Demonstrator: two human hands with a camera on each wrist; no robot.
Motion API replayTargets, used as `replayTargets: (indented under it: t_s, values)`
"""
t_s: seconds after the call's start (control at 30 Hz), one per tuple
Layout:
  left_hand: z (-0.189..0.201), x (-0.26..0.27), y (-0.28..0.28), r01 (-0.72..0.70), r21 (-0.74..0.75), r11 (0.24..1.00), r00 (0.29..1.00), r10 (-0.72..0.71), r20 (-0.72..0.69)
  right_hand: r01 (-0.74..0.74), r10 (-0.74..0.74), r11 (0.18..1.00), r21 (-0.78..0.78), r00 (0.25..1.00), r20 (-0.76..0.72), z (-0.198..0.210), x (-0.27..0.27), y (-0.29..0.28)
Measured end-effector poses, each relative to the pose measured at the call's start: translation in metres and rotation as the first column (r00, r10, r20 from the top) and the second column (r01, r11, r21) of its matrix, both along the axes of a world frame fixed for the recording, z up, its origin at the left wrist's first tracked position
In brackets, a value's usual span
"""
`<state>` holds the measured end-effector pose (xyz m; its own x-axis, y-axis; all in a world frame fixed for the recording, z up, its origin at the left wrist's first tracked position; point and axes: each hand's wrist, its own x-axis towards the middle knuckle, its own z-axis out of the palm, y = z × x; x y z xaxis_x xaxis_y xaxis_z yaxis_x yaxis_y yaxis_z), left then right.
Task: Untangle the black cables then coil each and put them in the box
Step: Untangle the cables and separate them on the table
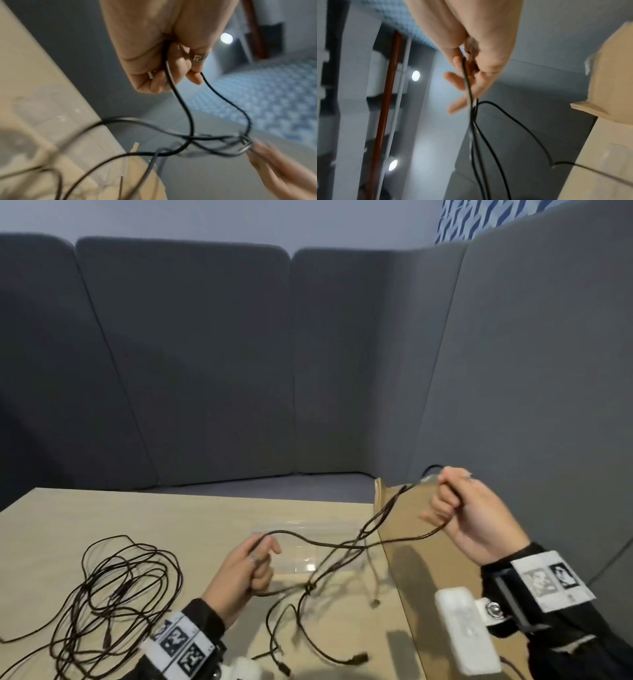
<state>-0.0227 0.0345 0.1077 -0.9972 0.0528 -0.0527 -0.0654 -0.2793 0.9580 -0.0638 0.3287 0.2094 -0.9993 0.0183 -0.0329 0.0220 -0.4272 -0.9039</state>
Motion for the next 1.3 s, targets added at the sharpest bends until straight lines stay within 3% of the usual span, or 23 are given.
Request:
replayTargets:
  t_s: [0.1,0.23,0.33,0.4,0.47,0.57,0.6,0.67,0.77,0.9,1.03,1.2,1.3]
  values:
    - [-0.027,-0.005,-0.036,-0.151,0.197,0.969,0.975,0.113,0.191,0.211,-0.21,0.977,0.015,0.977,-0.031,0.0,-0.006,0.027]
    - [-0.061,-0.014,-0.071,-0.393,0.153,0.907,0.86,0.304,0.411,0.429,-0.428,0.903,-0.011,0.897,-0.114,-0.007,-0.009,0.047]
    - [-0.076,-0.02,-0.079,-0.417,-0.084,0.905,0.798,0.409,0.442,0.446,-0.435,0.892,0.066,0.89,-0.134,-0.012,-0.007,0.042]
    - [-0.082,-0.024,-0.077,-0.324,-0.369,0.871,0.801,0.46,0.382,0.413,-0.39,0.898,0.151,0.906,-0.163,-0.008,0.0,0.031]
    - [-0.076,-0.028,-0.065,-0.179,-0.635,0.752,0.859,0.434,0.272,0.316,-0.288,0.923,0.22,0.946,-0.151,0.0,0.01,0.015]
    - [-0.054,-0.024,-0.024,0.03,-0.879,0.476,0.983,0.147,0.113,0.076,-0.046,0.961,0.266,0.992,-0.115,0.009,0.029,-0.018]
    - [-0.042,-0.02,-0.004,0.06,-0.901,0.429,0.996,0.029,0.08,0.002,0.029,0.963,0.268,0.994,-0.109,0.011,0.034,-0.028]
    - [-0.024,-0.011,0.036,0.138,-0.873,0.467,0.982,-0.18,0.059,-0.107,0.136,0.96,0.259,0.986,-0.099,0.013,0.04,-0.045]
    - [-0.027,-0.002,0.083,0.292,-0.754,0.588,0.935,-0.341,0.097,-0.138,0.17,0.962,0.235,0.978,-0.123,0.02,0.042,-0.052]
    - [-0.046,-0.003,0.089,0.26,-0.588,0.765,0.956,-0.29,0.045,-0.021,0.07,0.955,0.297,0.986,-0.153,0.03,0.039,-0.031]
    - [-0.051,-0.012,0.058,0.145,-0.714,0.685,0.963,-0.265,-0.058,0.174,-0.091,0.865,0.47,0.977,-0.194,0.029,0.034,0.009]
    - [-0.05,-0.018,0.024,0.298,-0.691,0.658,0.939,-0.334,0.086,0.476,-0.292,0.713,0.515,0.869,-0.399,0.014,0.03,0.05]
    - [-0.046,-0.014,0.01,0.443,-0.534,0.72,0.896,-0.381,0.229,0.575,-0.389,0.671,0.467,0.81,-0.438,0.007,0.024,0.068]
